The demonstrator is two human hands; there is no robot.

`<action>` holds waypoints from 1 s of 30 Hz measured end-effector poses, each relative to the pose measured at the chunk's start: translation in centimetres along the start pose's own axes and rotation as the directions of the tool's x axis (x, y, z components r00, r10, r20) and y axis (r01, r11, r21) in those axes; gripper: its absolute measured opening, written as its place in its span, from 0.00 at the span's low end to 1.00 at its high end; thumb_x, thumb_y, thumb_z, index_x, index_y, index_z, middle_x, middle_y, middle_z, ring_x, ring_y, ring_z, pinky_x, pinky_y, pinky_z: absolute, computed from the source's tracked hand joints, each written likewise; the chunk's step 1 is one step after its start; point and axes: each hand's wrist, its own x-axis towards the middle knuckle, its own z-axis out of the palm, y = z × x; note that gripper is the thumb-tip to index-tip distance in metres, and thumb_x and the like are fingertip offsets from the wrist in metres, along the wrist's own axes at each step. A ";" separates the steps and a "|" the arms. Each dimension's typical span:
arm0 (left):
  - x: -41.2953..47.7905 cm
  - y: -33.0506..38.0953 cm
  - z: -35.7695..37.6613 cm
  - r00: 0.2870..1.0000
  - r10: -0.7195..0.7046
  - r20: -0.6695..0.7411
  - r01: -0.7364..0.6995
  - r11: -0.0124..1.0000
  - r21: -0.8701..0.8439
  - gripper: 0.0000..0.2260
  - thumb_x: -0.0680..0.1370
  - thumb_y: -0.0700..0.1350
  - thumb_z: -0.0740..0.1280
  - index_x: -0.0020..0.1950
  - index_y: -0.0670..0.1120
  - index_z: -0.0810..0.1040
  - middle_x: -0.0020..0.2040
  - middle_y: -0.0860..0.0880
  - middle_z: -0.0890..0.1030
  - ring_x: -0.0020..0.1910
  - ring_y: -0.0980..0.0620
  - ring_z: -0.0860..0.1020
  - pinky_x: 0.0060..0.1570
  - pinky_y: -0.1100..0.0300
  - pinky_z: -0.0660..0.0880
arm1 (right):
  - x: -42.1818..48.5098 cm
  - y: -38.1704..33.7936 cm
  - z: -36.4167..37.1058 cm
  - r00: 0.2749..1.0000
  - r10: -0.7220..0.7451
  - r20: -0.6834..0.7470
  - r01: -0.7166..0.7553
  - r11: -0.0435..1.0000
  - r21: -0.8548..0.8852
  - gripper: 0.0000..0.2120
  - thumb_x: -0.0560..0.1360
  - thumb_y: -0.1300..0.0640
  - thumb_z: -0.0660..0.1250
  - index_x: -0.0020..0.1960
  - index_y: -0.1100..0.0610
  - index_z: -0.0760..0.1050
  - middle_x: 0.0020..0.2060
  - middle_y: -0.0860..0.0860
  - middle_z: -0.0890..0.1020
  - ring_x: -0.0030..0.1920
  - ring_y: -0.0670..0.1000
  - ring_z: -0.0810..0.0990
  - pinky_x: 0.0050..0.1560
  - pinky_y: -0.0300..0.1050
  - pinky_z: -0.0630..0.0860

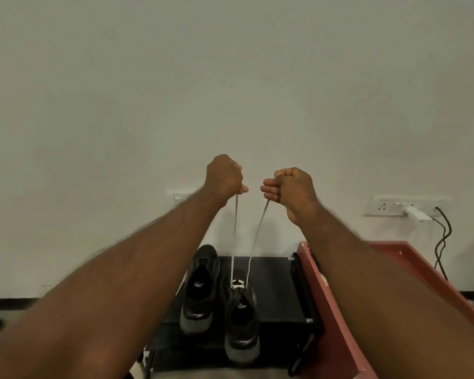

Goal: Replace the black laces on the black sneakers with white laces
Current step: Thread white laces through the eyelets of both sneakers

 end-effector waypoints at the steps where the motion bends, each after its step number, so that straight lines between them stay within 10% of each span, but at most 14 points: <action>1: -0.2 -1.1 -0.1 0.998 -0.069 -0.012 0.067 0.992 -0.106 0.10 0.78 0.32 0.63 0.39 0.42 0.71 0.34 0.45 0.80 0.38 0.45 0.82 0.39 0.54 0.81 | 0.0 1.1 -0.3 1.000 0.008 -0.002 -0.008 1.000 -0.007 0.04 0.82 0.65 0.59 0.53 0.62 0.73 0.47 0.61 0.83 0.45 0.57 0.85 0.46 0.47 0.84; 7: -0.7 -10.1 0.1 0.972 -0.208 -0.109 0.205 0.978 -0.036 0.05 0.76 0.35 0.61 0.47 0.44 0.73 0.52 0.44 0.77 0.47 0.47 0.79 0.52 0.51 0.79 | 0.1 8.1 -2.4 0.963 0.263 0.053 -0.257 0.961 -0.100 0.10 0.79 0.70 0.62 0.40 0.62 0.74 0.37 0.59 0.78 0.35 0.54 0.80 0.44 0.45 0.80; 11: -2.8 -14.0 0.3 0.990 0.003 -0.143 0.036 0.962 0.269 0.11 0.78 0.37 0.62 0.59 0.40 0.75 0.55 0.45 0.76 0.53 0.50 0.74 0.51 0.61 0.68 | 2.0 13.1 -3.8 0.961 -0.019 -0.277 -0.037 0.980 -0.195 0.04 0.80 0.62 0.63 0.49 0.58 0.77 0.44 0.53 0.83 0.44 0.50 0.85 0.47 0.46 0.83; 20: -8.2 -23.4 6.9 0.944 -0.253 0.212 0.025 0.696 0.718 0.19 0.80 0.50 0.66 0.66 0.41 0.71 0.71 0.40 0.62 0.56 0.40 0.77 0.56 0.52 0.73 | -0.8 30.5 -5.4 0.953 0.271 -0.136 -0.302 0.881 -0.363 0.04 0.81 0.60 0.63 0.48 0.58 0.75 0.39 0.60 0.83 0.29 0.49 0.80 0.30 0.44 0.75; 25: -8.3 -26.3 9.8 0.929 -0.266 0.256 0.033 0.750 0.660 0.13 0.82 0.49 0.62 0.60 0.43 0.78 0.57 0.44 0.76 0.54 0.46 0.77 0.53 0.54 0.73 | 0.9 31.4 -3.8 0.947 0.304 -0.107 -0.322 0.893 -0.315 0.11 0.79 0.60 0.67 0.61 0.53 0.72 0.44 0.51 0.83 0.37 0.47 0.84 0.35 0.41 0.78; 30: -7.2 -28.9 12.2 0.925 -0.328 0.191 0.182 0.825 0.535 0.11 0.81 0.49 0.64 0.56 0.42 0.76 0.49 0.45 0.79 0.48 0.46 0.78 0.50 0.50 0.77 | 1.0 32.0 -2.5 0.945 0.311 0.097 -0.230 0.847 -0.479 0.07 0.76 0.49 0.71 0.46 0.52 0.83 0.35 0.43 0.83 0.37 0.40 0.81 0.36 0.34 0.75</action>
